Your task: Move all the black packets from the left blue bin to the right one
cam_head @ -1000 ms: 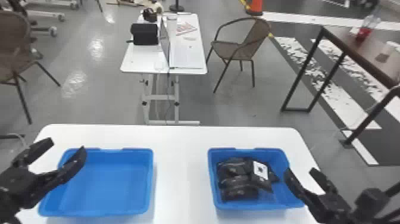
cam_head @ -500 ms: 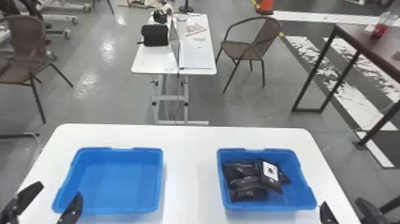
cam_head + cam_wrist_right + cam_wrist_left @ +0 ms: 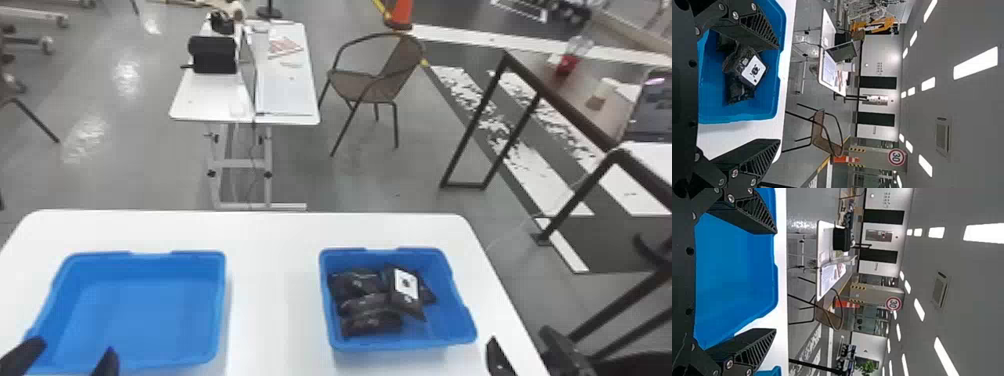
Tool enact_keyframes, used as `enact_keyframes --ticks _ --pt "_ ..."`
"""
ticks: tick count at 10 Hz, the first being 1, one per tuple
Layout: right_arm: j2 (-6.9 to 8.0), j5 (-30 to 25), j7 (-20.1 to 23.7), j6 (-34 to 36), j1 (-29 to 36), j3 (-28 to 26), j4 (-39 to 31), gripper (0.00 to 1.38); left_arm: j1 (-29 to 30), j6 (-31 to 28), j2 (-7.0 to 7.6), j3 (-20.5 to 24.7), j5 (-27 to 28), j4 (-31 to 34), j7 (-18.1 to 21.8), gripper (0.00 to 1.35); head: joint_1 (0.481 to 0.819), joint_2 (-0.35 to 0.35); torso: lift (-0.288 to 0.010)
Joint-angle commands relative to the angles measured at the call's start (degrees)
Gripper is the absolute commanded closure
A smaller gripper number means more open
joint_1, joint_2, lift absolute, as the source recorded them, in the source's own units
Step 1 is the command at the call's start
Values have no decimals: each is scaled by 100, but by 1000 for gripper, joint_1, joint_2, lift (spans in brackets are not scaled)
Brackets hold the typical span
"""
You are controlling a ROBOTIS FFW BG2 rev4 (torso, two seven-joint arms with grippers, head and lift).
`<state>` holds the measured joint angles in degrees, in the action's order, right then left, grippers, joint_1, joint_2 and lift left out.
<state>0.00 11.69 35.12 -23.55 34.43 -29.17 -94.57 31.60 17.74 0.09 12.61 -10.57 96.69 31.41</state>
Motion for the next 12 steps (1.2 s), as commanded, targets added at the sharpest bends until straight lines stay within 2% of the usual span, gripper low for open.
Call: enact_keyframes --ticks 1,4,12 --pt "5 -26 4 70 -15 8 -35 193 -14 -69 -24 -74 -59 16 -12 153 695 -234 0" --pt "5 -70 171 184 -130 8 -35 196 -31 -139 -24 -118 -147 16 -21 153 695 -236 0" --pt "5 -44 276 439 -138 8 -9 199 -31 -333 -24 -180 -261 16 -21 153 695 -237 0"
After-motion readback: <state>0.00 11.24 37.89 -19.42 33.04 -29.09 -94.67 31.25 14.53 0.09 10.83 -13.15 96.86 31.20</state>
